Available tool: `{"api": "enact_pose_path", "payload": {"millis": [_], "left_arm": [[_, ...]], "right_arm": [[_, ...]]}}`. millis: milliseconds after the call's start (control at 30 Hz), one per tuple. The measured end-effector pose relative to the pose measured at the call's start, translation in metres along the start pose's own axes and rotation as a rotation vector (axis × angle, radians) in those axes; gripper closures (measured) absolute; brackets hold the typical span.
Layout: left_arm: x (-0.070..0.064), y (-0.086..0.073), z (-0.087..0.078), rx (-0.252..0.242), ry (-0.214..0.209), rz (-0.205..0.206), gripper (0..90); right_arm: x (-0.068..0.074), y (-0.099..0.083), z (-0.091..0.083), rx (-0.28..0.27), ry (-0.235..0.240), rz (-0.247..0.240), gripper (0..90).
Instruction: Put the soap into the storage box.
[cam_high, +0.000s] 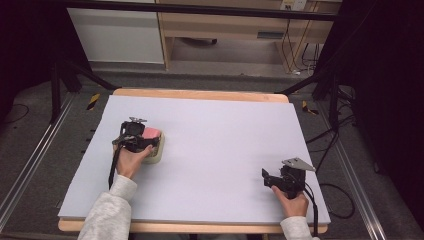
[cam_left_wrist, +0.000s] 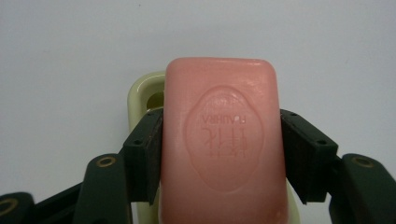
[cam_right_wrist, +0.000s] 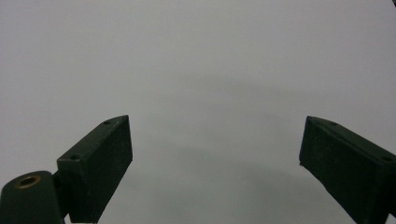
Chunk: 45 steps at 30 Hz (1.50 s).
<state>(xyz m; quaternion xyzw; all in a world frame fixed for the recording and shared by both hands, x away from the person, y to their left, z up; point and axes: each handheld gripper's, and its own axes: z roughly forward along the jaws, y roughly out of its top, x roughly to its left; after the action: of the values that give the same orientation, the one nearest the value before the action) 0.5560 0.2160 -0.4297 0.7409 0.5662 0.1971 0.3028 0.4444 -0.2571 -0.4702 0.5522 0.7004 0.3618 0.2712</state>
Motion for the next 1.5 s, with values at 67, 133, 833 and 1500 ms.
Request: {"api": "enact_pose_path", "payload": {"millis": [67, 133, 833, 1500], "left_arm": [[0.001, -0.002, 0.001, 0.004, 0.0, -0.003, 37.2], [0.001, -0.003, 0.002, 0.005, 0.0, -0.006, 37.2], [0.003, -0.009, 0.01, 0.023, 0.004, -0.018, 37.2], [0.005, -0.01, 0.002, -0.027, -0.001, -0.02, 28.9]], "right_arm": [[0.0, 0.0, 0.0, 0.003, 0.001, 0.002, 9.8], [0.0, 0.0, 0.0, 0.002, 0.002, 0.0, 9.8], [0.001, 0.0, 0.001, 0.003, 0.0, -0.004, 9.8], [0.002, 0.0, 0.0, 0.004, 0.004, -0.006, 9.8]]}}
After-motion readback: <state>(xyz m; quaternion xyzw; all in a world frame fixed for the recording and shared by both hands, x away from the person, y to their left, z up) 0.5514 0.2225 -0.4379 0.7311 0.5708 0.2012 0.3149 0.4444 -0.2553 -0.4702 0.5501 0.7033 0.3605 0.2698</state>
